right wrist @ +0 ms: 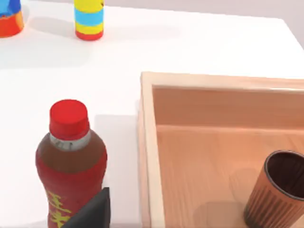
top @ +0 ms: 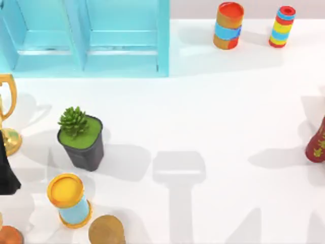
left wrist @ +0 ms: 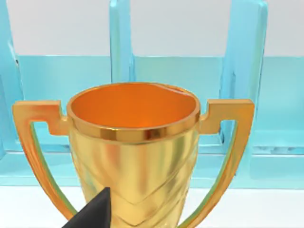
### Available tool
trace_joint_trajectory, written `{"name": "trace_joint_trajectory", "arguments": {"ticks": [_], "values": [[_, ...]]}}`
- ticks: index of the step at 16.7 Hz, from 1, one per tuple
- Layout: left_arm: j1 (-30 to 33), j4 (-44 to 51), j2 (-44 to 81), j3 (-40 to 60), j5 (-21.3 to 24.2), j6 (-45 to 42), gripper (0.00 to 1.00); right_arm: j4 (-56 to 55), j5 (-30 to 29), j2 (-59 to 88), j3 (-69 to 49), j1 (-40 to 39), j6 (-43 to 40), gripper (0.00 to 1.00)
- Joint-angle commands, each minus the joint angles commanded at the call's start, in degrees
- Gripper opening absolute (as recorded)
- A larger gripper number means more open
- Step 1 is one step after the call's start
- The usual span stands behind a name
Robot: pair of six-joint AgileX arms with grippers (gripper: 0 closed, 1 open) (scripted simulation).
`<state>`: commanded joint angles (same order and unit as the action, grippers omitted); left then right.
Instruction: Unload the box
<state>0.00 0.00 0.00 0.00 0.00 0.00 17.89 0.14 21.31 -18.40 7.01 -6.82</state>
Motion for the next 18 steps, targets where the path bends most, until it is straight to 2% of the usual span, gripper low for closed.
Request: {"name": "trace_joint_trajectory", "arguments": {"ticks": [11, 15, 18], "values": [[0.0, 0.0, 0.0, 0.0, 0.0, 0.0, 1.0, 41.69, 0.31, 55.79, -43.35, 16.28, -15.81, 1.0], [0.0, 0.0, 0.0, 0.0, 0.0, 0.0, 1.0, 50.93, 0.4, 68.11, -52.89, 19.88, -19.33, 1.0], [0.0, 0.0, 0.0, 0.0, 0.0, 0.0, 1.0, 53.47, 0.44, 71.36, -55.42, 20.88, -20.33, 1.0]]}}
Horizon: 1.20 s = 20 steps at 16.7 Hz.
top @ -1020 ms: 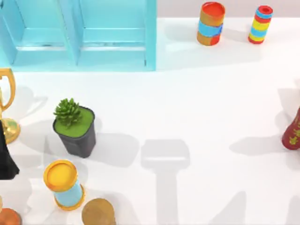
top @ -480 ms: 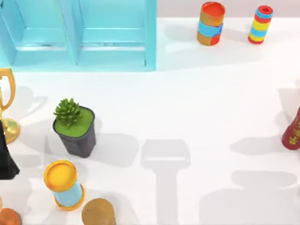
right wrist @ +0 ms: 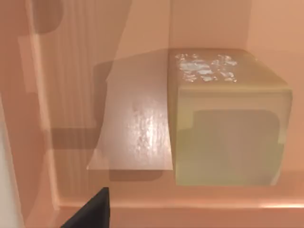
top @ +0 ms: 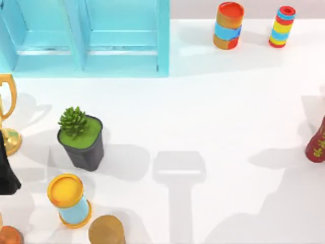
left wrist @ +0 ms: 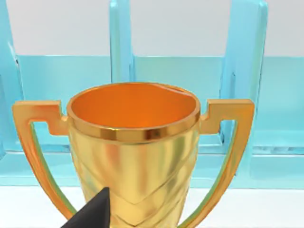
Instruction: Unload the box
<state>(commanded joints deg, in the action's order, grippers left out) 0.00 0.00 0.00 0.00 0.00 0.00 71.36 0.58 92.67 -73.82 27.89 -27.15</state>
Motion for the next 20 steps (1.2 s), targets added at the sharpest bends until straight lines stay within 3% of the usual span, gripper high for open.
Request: {"name": "trace_joint_trajectory", "arguments": {"ticks": [6, 14, 20], "values": [[0.0, 0.0, 0.0, 0.0, 0.0, 0.0, 1.0, -1.1, -0.01, 0.11, 1.03, -0.24, 0.16, 1.0], [0.0, 0.0, 0.0, 0.0, 0.0, 0.0, 1.0, -21.03, -0.02, 5.53, 15.05, -0.4, 0.51, 1.0], [0.0, 0.0, 0.0, 0.0, 0.0, 0.0, 1.0, -23.09, -0.01, 6.27, 16.82, -0.43, 0.53, 1.0]]}}
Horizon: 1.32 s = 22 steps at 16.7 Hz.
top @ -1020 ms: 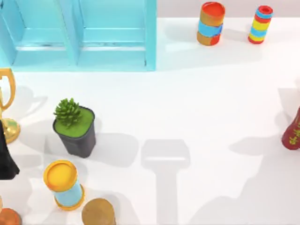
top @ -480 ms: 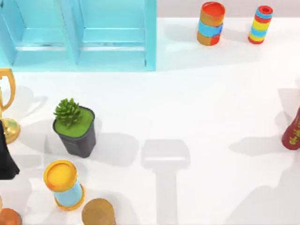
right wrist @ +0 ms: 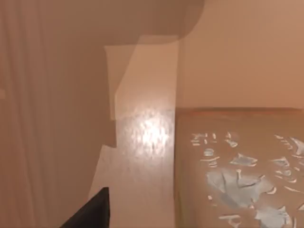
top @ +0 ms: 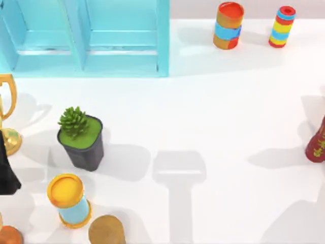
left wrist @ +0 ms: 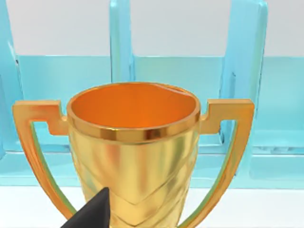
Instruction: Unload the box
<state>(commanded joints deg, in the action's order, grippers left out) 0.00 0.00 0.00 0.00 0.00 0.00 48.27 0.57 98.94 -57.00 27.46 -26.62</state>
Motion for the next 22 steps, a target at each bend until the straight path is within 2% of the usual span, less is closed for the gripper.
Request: {"name": "trace_joint_trajectory", "arguments": {"ticks": [13, 22], "values": [[0.0, 0.0, 0.0, 0.0, 0.0, 0.0, 1.0, 0.0, 0.0, 0.0, 0.0, 0.0, 0.0, 0.02], [0.0, 0.0, 0.0, 0.0, 0.0, 0.0, 1.0, 0.02, -0.03, -0.12, -0.03, 0.05, 0.05, 0.0]]}}
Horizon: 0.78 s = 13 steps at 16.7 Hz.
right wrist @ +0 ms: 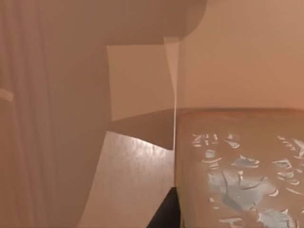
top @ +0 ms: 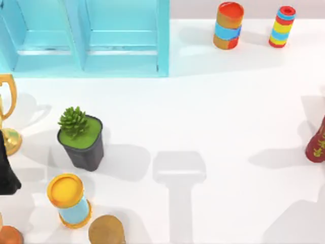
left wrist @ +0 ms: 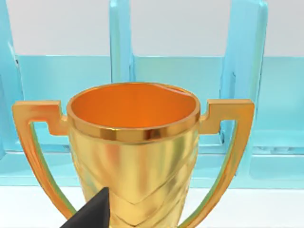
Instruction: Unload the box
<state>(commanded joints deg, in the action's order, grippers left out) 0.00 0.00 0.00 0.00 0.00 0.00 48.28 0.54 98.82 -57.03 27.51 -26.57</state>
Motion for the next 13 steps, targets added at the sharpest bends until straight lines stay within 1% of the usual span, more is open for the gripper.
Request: {"name": "trace_joint_trajectory", "arguments": {"ticks": [2, 4, 10, 13], "values": [[0.0, 0.0, 0.0, 0.0, 0.0, 0.0, 1.0, 0.9, 0.0, -0.06, -0.87, 0.1, -0.03, 0.0], [0.0, 0.0, 0.0, 0.0, 0.0, 0.0, 1.0, 4.23, 0.01, -0.6, -3.94, 0.23, -0.15, 0.0], [0.0, 0.0, 0.0, 0.0, 0.0, 0.0, 1.0, 23.86, 0.04, -4.27, -18.12, 0.34, -0.51, 0.0], [0.0, 0.0, 0.0, 0.0, 0.0, 0.0, 1.0, 29.25, 0.02, -6.14, -22.8, 0.34, -0.46, 0.0]]}}
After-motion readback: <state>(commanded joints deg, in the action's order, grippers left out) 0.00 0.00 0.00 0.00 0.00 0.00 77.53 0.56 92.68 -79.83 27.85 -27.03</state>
